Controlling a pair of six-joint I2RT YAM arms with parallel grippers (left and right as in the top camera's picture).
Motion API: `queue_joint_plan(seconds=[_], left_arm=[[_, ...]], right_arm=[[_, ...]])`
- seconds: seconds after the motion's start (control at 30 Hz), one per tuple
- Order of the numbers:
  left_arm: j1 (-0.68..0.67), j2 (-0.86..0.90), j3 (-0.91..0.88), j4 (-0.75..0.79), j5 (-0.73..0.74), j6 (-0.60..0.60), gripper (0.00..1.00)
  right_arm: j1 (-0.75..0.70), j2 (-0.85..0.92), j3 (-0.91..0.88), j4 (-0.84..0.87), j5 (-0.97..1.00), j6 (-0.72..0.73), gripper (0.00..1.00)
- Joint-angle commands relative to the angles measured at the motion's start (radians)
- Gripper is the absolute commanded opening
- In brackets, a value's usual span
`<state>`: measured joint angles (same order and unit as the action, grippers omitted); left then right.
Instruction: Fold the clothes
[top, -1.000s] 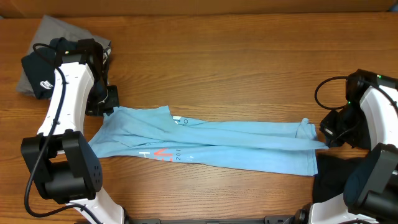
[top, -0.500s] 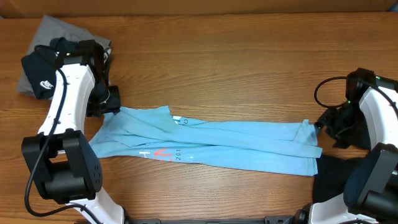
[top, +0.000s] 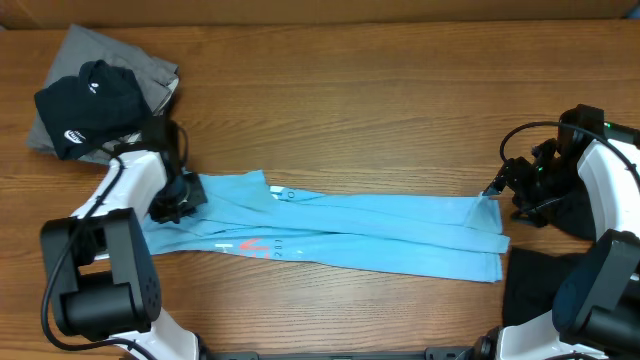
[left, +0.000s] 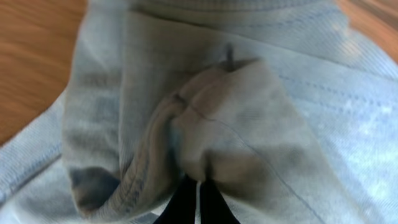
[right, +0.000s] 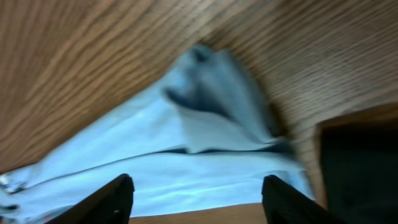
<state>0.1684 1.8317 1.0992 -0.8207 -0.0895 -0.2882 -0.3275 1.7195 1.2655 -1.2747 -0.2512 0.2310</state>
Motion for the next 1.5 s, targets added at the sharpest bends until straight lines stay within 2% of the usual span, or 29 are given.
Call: queue_joint_plan(seconds=[0.0,0.13,0.23,0.3,0.33,0.37,0.5,0.6,0.67,0.7,0.73,0.87,1.03,1.17,1.33,1.47], left_arm=[[0.149,0.039,-0.045,0.019,-0.119,-0.071,0.08],[0.228,0.039,-0.045,0.027,-0.044,-0.048,0.13],[0.237,0.039,-0.045,0.042,0.015,-0.020,0.18],[0.235,0.039,-0.045,0.048,0.043,-0.005,0.26],[0.235,0.038,-0.042,0.048,0.069,0.010,0.33],[0.235,0.038,-0.040,0.048,0.091,0.026,0.36],[0.235,0.033,-0.010,0.019,0.142,0.046,0.36],[0.235,-0.001,0.034,-0.024,0.170,0.053,0.33],[0.235,-0.035,0.060,-0.048,0.188,0.056,0.33],[0.235,-0.063,0.079,-0.066,0.196,0.057,0.33],[0.235,-0.090,0.097,-0.084,0.197,0.057,0.33],[0.235,-0.230,0.161,-0.155,0.195,0.085,0.34],[0.235,-0.398,0.181,-0.170,0.195,0.090,0.40],[0.235,-0.485,0.181,-0.173,0.196,0.090,0.41],[0.235,-0.504,0.181,-0.184,0.215,0.090,0.41],[0.235,-0.503,0.181,-0.197,0.221,0.086,0.40]], right_arm=[[-0.006,-0.022,-0.022,0.000,0.056,0.012,0.76],[-0.006,-0.022,-0.123,0.083,0.047,0.011,0.80],[-0.002,-0.021,-0.220,0.185,-0.068,-0.032,0.81],[0.016,-0.021,-0.298,0.277,-0.233,-0.109,0.82],[0.031,-0.021,-0.322,0.307,-0.266,-0.109,0.83],[0.047,-0.021,-0.336,0.325,-0.267,-0.108,0.83],[0.142,-0.020,-0.372,0.369,-0.265,-0.100,0.79],[0.214,-0.017,-0.388,0.412,-0.209,-0.021,0.68],[0.249,-0.014,-0.394,0.439,-0.185,0.012,0.53],[0.266,-0.014,-0.394,0.445,-0.156,0.041,0.25],[0.273,-0.014,-0.394,0.448,-0.125,0.065,0.04],[0.240,-0.032,-0.346,0.385,-0.037,0.066,0.04],[0.133,-0.114,-0.128,0.140,0.272,0.153,0.04],[0.110,-0.153,0.035,0.047,0.263,0.139,0.04],[0.225,-0.153,0.039,0.039,0.185,0.137,0.04],[0.387,-0.150,-0.025,0.082,0.238,0.242,0.04]])
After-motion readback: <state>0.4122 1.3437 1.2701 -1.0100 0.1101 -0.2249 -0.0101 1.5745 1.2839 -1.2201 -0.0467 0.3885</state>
